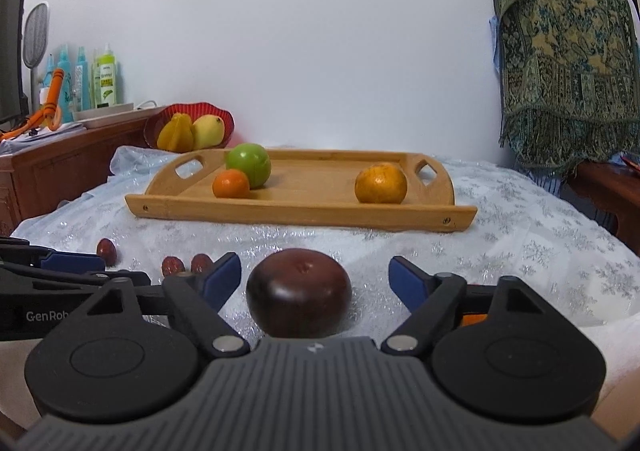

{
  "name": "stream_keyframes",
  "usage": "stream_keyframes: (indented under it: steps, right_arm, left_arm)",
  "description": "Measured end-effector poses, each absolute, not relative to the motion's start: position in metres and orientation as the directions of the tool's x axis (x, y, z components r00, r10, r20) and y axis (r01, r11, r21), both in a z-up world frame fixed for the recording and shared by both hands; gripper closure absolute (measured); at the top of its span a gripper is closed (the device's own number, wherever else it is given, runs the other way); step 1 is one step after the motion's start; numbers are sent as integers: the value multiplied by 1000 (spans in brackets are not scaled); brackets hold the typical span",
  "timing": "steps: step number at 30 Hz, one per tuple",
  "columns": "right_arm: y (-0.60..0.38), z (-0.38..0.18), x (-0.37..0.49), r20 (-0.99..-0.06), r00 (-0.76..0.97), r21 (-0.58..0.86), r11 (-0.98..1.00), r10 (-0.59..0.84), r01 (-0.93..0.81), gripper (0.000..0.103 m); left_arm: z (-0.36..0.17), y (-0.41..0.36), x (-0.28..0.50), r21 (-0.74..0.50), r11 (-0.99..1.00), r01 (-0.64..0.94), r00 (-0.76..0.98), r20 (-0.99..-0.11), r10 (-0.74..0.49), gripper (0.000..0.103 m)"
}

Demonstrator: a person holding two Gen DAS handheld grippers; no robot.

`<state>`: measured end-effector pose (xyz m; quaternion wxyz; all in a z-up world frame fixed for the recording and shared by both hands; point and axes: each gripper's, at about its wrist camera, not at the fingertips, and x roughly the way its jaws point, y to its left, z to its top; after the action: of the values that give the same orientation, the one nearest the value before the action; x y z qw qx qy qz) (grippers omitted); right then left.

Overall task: Organize fruits
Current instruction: 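Grasp a red date with the left gripper while the right gripper grasps the dark plum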

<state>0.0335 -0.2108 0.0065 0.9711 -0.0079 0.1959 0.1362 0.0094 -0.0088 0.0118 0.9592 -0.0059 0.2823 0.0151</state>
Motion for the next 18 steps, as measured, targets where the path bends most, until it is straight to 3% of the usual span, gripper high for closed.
stream_keyframes:
  steps: [18]
  right_arm:
    - [-202, -4, 42, -430, 859, 62, 959, 276, -277, 22]
  left_arm:
    - [-1, -6, 19, -13, 999, -41, 823, -568, 26, 59]
